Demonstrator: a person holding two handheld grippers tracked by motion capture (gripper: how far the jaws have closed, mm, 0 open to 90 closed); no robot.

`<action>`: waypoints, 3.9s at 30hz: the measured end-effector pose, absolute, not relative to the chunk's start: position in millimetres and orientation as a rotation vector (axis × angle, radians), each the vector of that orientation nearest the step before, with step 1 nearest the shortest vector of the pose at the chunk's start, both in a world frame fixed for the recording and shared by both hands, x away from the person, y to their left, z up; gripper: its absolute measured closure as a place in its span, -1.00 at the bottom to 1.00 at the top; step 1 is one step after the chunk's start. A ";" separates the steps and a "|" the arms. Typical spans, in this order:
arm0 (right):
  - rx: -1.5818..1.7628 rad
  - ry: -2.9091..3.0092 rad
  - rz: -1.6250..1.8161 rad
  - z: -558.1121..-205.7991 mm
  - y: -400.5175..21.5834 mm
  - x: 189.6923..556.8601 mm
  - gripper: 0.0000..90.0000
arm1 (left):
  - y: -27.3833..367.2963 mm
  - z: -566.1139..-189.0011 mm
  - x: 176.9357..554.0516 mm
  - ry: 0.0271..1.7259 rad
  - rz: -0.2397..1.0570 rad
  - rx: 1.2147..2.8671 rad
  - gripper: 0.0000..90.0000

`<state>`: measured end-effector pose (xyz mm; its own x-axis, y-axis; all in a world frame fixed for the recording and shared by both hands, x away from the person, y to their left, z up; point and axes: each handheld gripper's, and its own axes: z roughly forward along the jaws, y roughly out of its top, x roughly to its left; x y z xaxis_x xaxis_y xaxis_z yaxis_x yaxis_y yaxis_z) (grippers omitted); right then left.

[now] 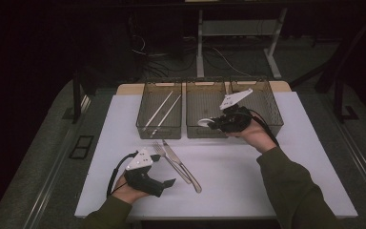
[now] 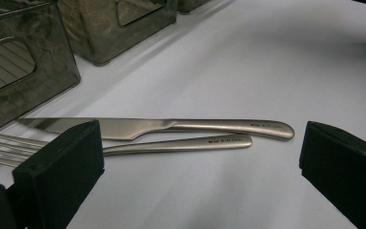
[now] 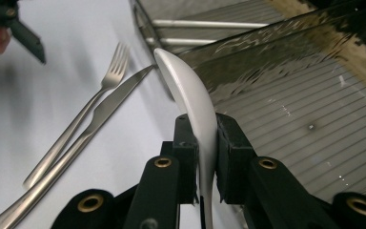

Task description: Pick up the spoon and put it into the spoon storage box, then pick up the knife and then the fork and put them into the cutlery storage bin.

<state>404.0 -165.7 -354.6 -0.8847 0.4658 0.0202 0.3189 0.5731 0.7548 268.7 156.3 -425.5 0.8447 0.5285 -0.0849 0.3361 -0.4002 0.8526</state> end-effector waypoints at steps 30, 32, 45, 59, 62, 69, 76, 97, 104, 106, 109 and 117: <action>0.815 2.639 1.112 -379.7 -135.8 464.4 0.73 | 156.9 -424.6 268.4 0.629 0.241 2.021 -1.00; 0.832 2.640 1.143 -378.4 -135.6 463.2 0.63 | 156.7 -424.8 268.3 0.627 0.241 2.018 -1.00; 0.842 2.596 1.283 -365.6 -145.5 450.1 0.27 | 155.6 -425.2 268.1 0.631 0.243 2.019 -1.00; 0.879 2.525 1.413 -354.3 -170.7 421.1 -0.18 | 155.4 -425.2 267.7 0.638 0.241 2.019 -1.00; 0.883 2.513 1.426 -355.2 -177.7 413.8 -0.21 | 155.4 -425.2 267.5 0.639 0.240 2.014 -1.00; 0.890 2.494 1.448 -359.2 -193.8 395.0 -0.27 | 155.8 -425.0 267.7 0.638 0.241 2.018 -1.00; 0.897 2.482 1.453 -367.9 -210.3 373.9 -0.34 | 155.5 -424.7 267.5 0.639 0.243 2.016 -1.00; 0.994 2.382 1.413 -391.1 -260.4 319.4 -0.52 | 156.0 -423.6 266.6 0.639 0.249 2.016 -1.00; 1.026 2.363 1.393 -402.7 -274.4 301.9 -0.54 | 155.7 -423.3 266.0 0.640 0.251 2.018 -1.00; 1.029 2.364 1.387 -405.6 -277.6 297.6 -0.54 | 155.7 -423.2 265.9 0.641 0.253 2.017 -1.00; 1.045 2.361 1.384 -410.2 -283.3 289.3 -0.54 | 157.0 -422.2 265.7 0.640 0.260 2.024 -0.99; 1.058 2.386 1.367 -421.4 -291.9 268.8 -0.54 | 157.3 -419.7 263.8 0.605 0.225 2.029 -0.45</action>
<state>268.8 -291.9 -421.4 -0.7255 0.6661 0.1730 0.4861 0.3180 0.8140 263.8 157.3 -419.7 0.8594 0.5038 -0.0871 0.3248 -0.4063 0.8540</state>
